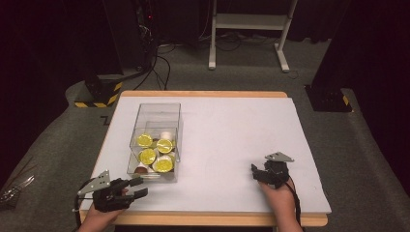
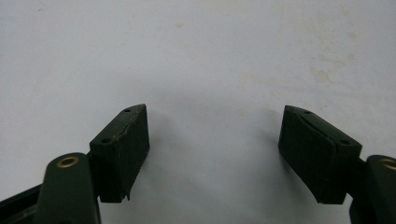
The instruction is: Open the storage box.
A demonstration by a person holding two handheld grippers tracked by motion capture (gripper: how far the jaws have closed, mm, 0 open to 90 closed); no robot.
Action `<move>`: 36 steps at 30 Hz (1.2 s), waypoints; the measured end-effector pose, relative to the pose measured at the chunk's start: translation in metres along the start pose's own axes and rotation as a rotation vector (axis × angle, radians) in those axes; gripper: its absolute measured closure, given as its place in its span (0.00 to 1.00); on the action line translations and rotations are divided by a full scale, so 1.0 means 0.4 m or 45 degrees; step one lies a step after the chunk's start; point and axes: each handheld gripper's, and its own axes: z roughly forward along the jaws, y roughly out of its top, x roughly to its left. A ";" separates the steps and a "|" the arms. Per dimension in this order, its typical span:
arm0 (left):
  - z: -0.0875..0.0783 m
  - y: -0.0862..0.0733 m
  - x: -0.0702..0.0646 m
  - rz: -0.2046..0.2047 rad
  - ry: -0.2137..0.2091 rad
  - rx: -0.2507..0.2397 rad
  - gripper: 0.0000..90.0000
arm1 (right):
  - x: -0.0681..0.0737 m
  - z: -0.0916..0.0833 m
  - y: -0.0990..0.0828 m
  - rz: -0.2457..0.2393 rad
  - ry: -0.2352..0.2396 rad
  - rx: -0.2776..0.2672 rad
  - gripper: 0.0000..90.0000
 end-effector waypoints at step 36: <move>-0.067 0.077 -0.029 0.075 0.357 -0.098 0.60 | 0.000 0.000 0.000 0.000 0.000 -0.003 0.27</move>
